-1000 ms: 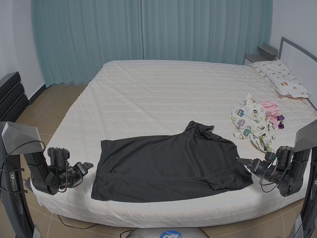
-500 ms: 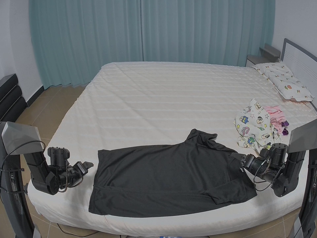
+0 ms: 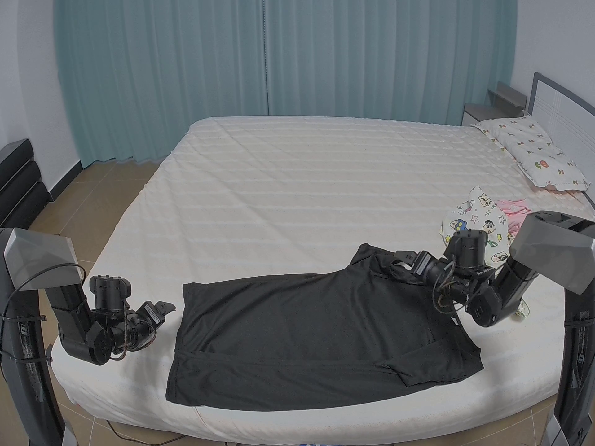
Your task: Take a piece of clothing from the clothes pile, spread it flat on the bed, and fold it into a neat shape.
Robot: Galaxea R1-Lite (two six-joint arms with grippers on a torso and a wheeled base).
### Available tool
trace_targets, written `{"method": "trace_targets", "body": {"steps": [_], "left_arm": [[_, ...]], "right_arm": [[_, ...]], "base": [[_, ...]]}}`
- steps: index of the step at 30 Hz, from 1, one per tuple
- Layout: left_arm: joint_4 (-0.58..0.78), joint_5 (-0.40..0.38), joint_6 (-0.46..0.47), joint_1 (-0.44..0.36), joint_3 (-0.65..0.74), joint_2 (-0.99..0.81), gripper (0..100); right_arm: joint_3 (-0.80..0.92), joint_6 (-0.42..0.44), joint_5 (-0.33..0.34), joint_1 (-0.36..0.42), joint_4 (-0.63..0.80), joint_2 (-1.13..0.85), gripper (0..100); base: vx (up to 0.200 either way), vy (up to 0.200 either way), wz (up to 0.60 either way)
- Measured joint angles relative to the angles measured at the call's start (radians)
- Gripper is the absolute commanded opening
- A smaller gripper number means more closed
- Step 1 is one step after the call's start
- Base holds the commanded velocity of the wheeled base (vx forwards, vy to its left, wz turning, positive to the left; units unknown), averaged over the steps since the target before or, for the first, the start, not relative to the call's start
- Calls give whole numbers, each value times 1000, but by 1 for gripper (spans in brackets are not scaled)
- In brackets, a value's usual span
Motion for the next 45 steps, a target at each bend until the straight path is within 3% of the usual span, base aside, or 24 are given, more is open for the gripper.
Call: {"method": "trace_targets", "body": {"steps": [9, 14, 15, 34, 45], "left_arm": [[-2, -6, -40, 0, -8, 2, 100], [-3, -6, -49, 0, -13, 2, 100], [-3, -7, -50, 0, -13, 2, 100], [-3, -7, -51, 2, -14, 2, 100], [-3, -7, -51, 1, -13, 2, 100]], "right_arm": [[-282, 6, -50, 13, 175, 138, 100], [-367, 8, -68, 13, 193, 205, 100], [-379, 7, -69, 12, 197, 216, 0], [-527, -38, -55, -64, 203, 273, 0], [-633, -117, 21, -66, 114, 319, 0]], "base": [[0, 0, 0], [0, 0, 0], [0, 0, 0], [0, 0, 0], [0, 0, 0]]}}
